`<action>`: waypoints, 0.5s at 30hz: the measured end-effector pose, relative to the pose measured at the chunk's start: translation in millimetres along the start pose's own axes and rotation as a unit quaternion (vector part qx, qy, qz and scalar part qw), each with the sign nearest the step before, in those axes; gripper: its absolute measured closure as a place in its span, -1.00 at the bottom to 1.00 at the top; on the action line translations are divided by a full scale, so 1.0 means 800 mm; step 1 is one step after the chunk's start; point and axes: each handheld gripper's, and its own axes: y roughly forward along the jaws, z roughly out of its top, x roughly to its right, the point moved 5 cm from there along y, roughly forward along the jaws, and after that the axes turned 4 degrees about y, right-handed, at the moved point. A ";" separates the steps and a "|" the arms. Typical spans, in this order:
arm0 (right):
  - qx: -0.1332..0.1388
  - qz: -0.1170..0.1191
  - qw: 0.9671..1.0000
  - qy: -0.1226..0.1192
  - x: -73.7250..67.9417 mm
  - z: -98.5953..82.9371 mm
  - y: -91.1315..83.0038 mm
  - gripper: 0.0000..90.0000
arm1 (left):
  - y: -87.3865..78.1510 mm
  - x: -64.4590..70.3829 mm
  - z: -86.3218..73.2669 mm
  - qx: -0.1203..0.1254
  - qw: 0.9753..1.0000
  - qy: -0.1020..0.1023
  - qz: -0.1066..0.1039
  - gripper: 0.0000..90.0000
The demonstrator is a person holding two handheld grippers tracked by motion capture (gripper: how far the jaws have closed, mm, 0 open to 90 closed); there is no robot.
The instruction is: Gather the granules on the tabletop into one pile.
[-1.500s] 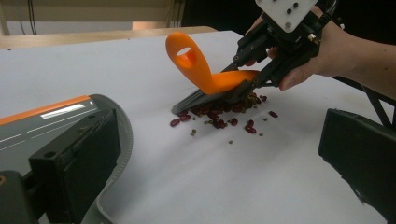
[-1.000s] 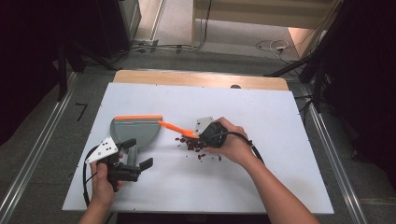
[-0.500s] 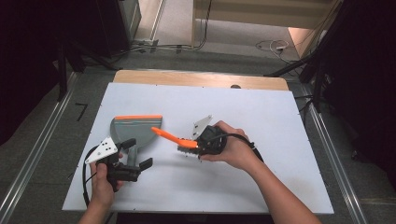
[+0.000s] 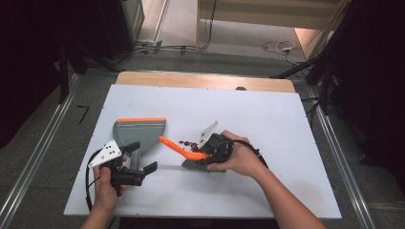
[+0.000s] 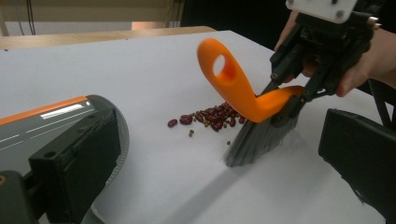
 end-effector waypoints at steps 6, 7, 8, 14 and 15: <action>0.009 0.009 1.000 0.015 0.020 -0.001 0.004 0.52 | -0.001 -0.001 0.000 0.001 1.000 -0.001 0.001 -1.00; 0.015 0.009 1.000 0.014 0.024 0.000 0.005 0.52 | -0.001 -0.001 0.000 0.001 1.000 -0.001 0.001 -1.00; 0.014 0.004 1.000 0.016 0.028 0.000 0.004 0.52 | -0.001 -0.001 0.000 0.001 1.000 0.000 0.001 -1.00; 0.025 -0.005 0.999 0.038 0.047 0.001 0.003 0.52 | -0.001 -0.001 0.000 0.001 1.000 0.000 0.001 -1.00; 0.024 -0.012 0.999 0.042 0.051 0.001 0.002 0.52 | -0.001 -0.002 0.000 0.001 1.000 0.000 0.001 -1.00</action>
